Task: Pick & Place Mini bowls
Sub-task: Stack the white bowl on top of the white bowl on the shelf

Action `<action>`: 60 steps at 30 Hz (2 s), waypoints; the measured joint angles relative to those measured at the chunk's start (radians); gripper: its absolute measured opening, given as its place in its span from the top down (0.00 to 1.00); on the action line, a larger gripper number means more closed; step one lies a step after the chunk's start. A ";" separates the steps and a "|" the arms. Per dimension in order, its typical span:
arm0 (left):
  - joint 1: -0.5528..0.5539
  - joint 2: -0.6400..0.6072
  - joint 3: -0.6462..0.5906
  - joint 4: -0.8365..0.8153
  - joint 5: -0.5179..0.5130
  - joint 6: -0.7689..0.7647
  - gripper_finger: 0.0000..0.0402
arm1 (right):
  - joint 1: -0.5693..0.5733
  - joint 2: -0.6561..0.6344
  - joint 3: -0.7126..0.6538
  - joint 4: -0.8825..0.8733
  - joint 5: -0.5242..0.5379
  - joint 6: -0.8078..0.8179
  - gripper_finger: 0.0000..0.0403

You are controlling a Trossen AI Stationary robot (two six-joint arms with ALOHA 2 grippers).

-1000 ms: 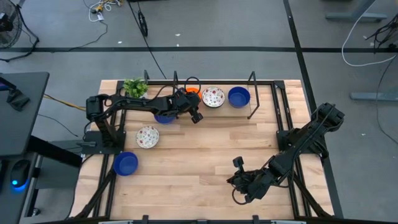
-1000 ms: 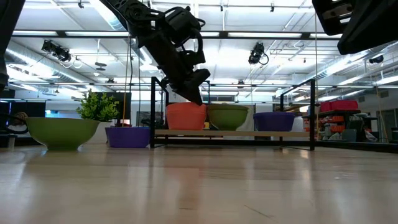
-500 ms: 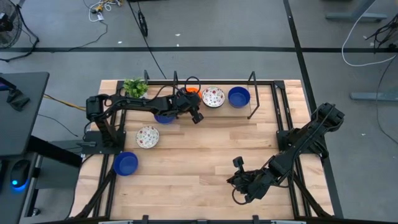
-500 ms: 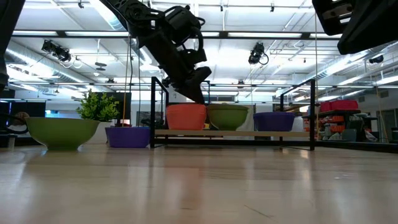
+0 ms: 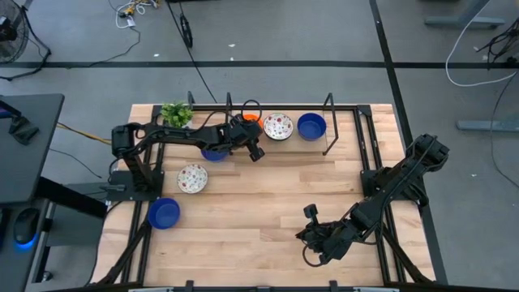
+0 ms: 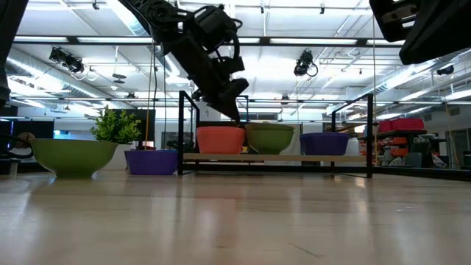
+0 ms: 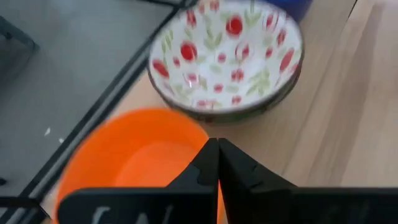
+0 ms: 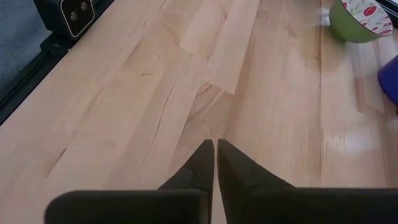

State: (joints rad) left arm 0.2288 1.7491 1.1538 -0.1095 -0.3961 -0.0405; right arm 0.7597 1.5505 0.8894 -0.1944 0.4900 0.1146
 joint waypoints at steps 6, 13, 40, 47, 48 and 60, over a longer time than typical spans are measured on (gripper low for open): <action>-0.083 -0.097 0.000 0.013 -0.004 0.078 0.99 | -0.001 0.000 -0.012 0.021 0.000 0.000 0.94; -0.332 -0.252 0.001 -0.068 -0.016 0.190 0.98 | -0.027 0.000 -0.139 0.192 0.000 0.002 0.94; -1.024 -0.292 -0.052 -1.200 -0.236 -1.070 0.67 | -0.092 0.000 -0.204 0.443 -0.011 -0.045 0.94; -0.991 -0.298 -0.233 -1.135 -0.258 -1.067 0.47 | -0.092 0.000 -0.204 0.440 -0.011 -0.046 0.94; -0.989 -0.304 -0.259 -1.104 -0.262 -1.051 0.46 | -0.092 0.000 -0.204 0.440 -0.011 -0.046 0.94; -0.928 -0.476 -0.567 -0.708 -0.240 -0.927 0.48 | -0.092 0.000 -0.204 0.440 -0.011 -0.050 0.94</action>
State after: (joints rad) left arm -0.6989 1.2729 0.5867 -0.8172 -0.6360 -0.9672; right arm 0.6678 1.5505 0.6849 0.2455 0.4786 0.0650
